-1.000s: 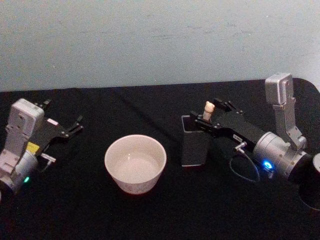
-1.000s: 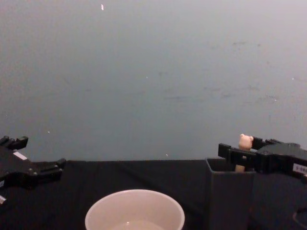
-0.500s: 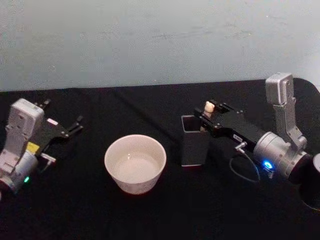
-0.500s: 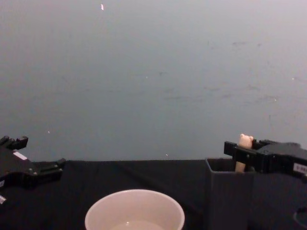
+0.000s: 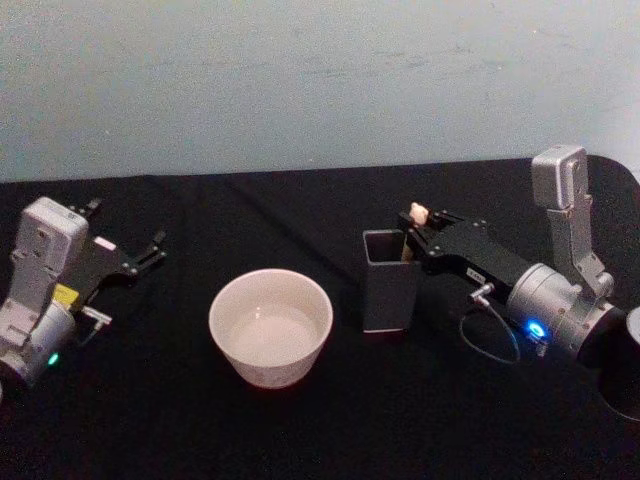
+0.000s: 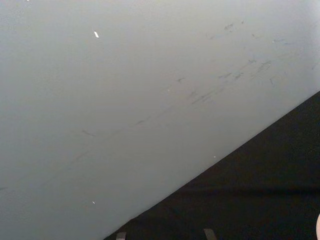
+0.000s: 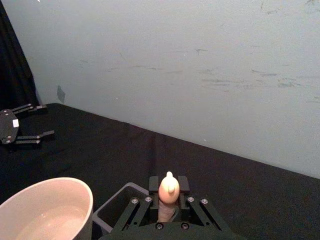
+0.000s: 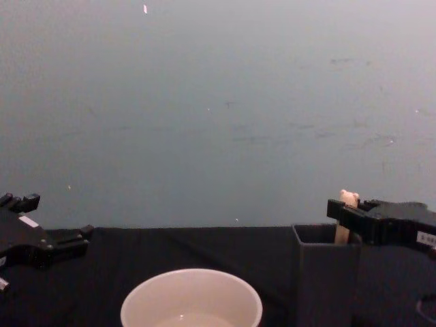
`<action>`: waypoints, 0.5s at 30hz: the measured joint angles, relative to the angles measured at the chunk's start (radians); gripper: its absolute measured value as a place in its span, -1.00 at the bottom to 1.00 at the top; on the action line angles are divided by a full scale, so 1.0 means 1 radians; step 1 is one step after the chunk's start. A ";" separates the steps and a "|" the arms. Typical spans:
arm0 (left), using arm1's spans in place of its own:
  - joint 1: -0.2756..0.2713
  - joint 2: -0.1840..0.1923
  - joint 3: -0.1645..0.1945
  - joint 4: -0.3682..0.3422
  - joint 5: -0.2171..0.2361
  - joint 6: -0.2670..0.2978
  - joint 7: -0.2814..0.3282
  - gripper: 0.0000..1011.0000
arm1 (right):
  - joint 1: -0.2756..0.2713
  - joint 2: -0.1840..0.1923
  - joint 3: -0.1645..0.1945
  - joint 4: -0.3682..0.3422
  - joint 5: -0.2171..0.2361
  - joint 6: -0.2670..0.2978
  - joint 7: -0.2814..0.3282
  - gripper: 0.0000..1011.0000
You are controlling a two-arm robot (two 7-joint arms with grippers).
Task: Pick up the stirring spoon with one hand, stir inside the cup, then place it back in its original position.
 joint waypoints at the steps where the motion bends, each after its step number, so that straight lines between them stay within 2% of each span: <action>1: 0.000 0.000 0.000 0.000 0.000 0.000 0.000 0.98 | 0.000 0.000 0.000 0.000 0.000 0.000 0.000 -0.58; 7: 0.000 0.000 0.000 0.000 0.000 0.000 0.000 0.98 | -0.002 -0.001 0.005 -0.005 -0.001 -0.001 0.011 -0.58; 15: 0.000 0.000 0.000 0.000 0.000 0.000 0.000 0.98 | -0.006 0.012 0.020 -0.057 0.008 -0.004 0.058 -0.58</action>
